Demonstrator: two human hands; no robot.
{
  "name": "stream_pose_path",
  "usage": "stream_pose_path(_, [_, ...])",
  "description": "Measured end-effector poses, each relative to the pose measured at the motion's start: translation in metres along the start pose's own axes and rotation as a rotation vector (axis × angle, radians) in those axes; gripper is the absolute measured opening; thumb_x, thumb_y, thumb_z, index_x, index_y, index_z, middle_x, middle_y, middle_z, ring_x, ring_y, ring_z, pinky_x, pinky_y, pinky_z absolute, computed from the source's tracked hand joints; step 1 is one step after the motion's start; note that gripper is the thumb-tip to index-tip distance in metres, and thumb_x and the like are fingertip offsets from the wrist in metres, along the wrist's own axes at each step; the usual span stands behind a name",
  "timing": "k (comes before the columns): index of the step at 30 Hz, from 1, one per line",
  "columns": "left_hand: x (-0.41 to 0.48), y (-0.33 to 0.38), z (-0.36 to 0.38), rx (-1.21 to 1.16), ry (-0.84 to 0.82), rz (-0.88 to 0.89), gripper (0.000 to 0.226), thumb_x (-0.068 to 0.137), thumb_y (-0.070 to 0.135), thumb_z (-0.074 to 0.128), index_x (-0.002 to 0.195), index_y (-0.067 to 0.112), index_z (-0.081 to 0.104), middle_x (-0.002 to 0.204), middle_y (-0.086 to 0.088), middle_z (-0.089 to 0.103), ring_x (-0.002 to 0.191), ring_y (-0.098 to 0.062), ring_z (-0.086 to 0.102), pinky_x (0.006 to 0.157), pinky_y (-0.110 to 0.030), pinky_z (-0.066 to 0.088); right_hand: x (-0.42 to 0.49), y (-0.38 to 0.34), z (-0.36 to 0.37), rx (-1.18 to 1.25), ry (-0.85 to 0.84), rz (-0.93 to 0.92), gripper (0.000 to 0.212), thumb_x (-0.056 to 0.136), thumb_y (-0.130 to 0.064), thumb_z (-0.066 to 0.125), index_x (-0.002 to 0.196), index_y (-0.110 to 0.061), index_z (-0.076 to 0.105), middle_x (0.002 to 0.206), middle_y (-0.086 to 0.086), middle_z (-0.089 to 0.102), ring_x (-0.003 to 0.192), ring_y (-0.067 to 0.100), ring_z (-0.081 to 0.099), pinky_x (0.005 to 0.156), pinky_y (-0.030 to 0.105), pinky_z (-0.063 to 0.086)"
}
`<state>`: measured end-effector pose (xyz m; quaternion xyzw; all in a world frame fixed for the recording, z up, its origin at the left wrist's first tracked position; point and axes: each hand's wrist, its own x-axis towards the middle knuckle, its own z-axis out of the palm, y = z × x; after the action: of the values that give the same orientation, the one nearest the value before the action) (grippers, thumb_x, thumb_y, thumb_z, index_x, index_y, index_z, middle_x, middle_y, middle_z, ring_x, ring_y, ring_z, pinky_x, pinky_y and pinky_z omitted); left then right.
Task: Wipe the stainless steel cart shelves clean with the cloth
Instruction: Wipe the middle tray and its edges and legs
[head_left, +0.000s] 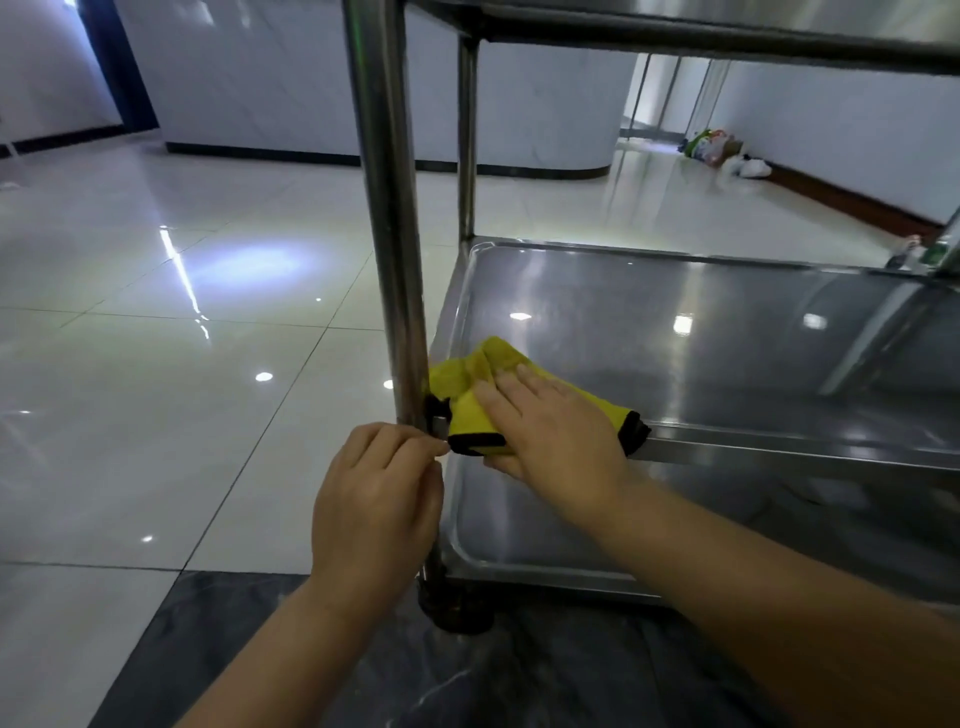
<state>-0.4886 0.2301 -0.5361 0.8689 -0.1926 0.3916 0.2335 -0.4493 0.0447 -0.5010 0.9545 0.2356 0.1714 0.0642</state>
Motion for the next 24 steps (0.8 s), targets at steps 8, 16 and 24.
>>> stream_pose_path(8, [-0.007,-0.003,0.003,-0.013,-0.094,0.02,0.032,0.088,0.028,0.045,0.095,0.01,0.071,0.092,-0.004,0.068,0.092,-0.015,0.051,0.075,-0.022,0.04,-0.096,0.084,0.008,-0.266,0.289,0.189,0.059,0.081,-0.04,0.064,0.123,-0.004,0.046,0.11,0.021,0.063,0.098,0.037,0.061,0.085,0.042,0.039])
stream_pose_path(16, [-0.008,-0.001,-0.004,0.017,-0.137,0.066,0.032,0.088,0.028,0.045,0.093,0.01,0.071,0.093,-0.005,0.068,0.088,-0.022,0.058,0.075,-0.025,0.043,-0.051,0.023,0.018,-0.24,0.291,0.324,0.06,0.064,-0.044,0.075,0.109,-0.009,0.058,0.101,0.015,0.062,0.084,0.032,0.056,0.076,0.041,0.033])
stream_pose_path(24, [-0.005,0.008,-0.008,0.094,-0.186,0.039,0.017,0.078,0.01,0.063,0.094,0.009,0.069,0.093,-0.007,0.067,0.088,-0.024,0.058,0.07,-0.032,0.048,0.001,-0.016,0.027,-0.279,0.427,0.094,0.064,0.064,-0.044,0.078,0.111,-0.013,0.049,0.09,0.008,0.058,0.079,0.026,0.053,0.07,0.037,0.039])
